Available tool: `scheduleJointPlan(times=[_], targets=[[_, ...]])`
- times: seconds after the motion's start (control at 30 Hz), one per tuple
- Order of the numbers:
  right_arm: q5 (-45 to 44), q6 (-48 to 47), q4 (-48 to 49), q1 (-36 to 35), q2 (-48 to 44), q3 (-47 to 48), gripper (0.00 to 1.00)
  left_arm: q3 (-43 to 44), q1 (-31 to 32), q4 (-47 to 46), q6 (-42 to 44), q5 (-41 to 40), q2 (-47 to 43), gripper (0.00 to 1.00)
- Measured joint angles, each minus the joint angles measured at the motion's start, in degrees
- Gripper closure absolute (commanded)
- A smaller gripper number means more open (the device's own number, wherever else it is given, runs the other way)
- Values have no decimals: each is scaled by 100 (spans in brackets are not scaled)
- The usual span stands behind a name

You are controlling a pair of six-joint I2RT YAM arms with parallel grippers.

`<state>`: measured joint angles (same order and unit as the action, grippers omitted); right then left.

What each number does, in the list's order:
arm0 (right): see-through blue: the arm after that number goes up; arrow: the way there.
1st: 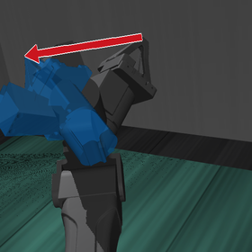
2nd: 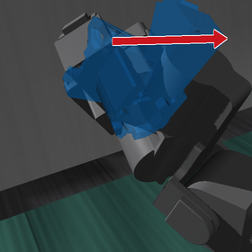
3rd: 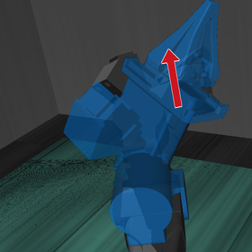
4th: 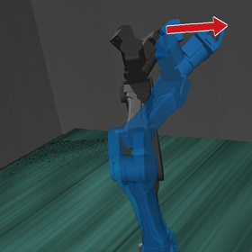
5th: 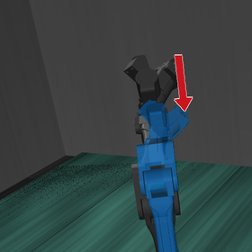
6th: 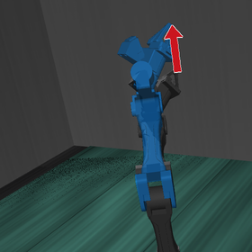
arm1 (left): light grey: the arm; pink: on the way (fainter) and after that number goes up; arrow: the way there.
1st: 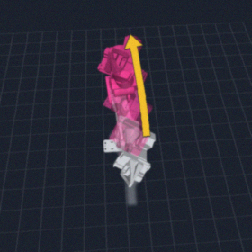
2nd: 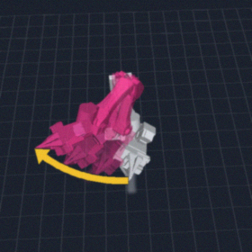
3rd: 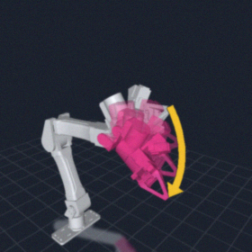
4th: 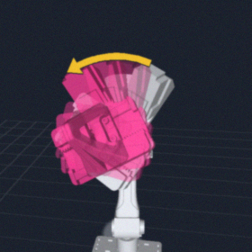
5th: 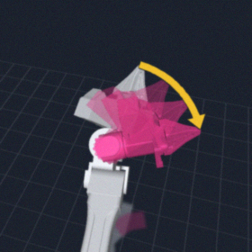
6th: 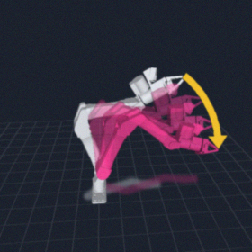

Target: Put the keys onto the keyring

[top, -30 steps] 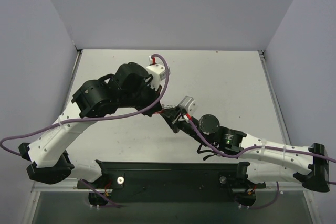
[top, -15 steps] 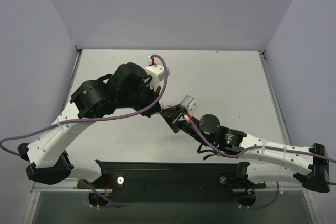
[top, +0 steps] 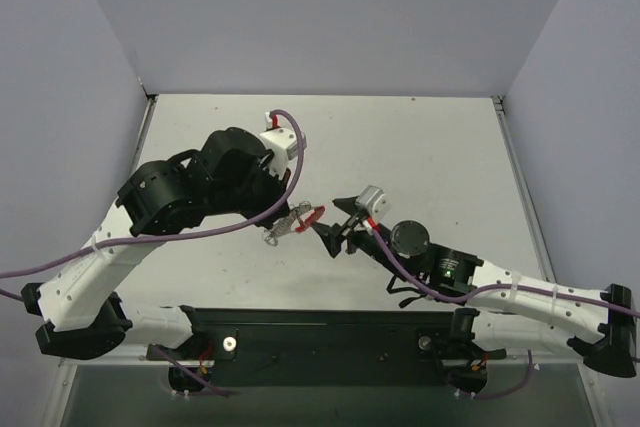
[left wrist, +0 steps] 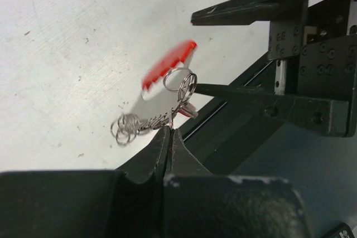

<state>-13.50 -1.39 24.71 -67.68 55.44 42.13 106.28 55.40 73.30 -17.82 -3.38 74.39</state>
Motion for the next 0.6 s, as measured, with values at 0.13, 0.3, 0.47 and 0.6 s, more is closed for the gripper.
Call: scheduleJointPlan(times=[0.13, 0.3, 0.47, 0.6], targets=[[79, -9, -350, 11, -476, -374, 29, -319, -11, -20, -7, -109, -96, 100], [74, 103, -800, 13, -1392, -1019, 25, -984, -26, -245, -7, -85, -52, 100], [-155, 302, -1349, 17, -2280, -1451, 24, -2116, -33, -1038, -109, 138, -101, 100], [-352, 413, -1635, 22, -2649, -1572, 24, -2977, 22, -1611, -262, 278, -243, 100]])
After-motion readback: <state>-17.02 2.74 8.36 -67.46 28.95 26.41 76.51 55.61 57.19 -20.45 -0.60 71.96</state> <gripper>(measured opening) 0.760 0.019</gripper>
